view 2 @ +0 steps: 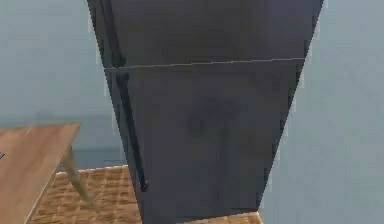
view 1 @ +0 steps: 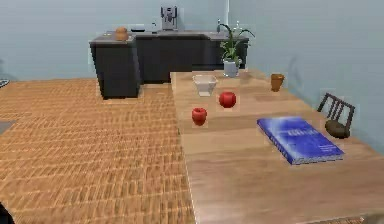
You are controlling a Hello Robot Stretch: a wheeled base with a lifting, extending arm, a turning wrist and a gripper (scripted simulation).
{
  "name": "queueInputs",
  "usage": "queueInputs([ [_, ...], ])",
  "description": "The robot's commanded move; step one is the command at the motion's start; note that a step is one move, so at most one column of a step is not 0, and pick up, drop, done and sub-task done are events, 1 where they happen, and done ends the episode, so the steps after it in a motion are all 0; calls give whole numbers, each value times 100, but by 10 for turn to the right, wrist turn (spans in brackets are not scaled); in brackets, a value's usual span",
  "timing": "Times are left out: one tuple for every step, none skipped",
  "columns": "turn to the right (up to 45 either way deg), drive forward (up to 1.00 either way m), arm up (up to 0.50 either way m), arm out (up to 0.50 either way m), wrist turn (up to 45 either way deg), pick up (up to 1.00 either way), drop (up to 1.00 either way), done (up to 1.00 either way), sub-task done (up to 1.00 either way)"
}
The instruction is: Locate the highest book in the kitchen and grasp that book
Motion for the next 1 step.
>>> queueInputs([
  [-450, 0, 0, 0, 0, 0, 0, 0, 0],
])
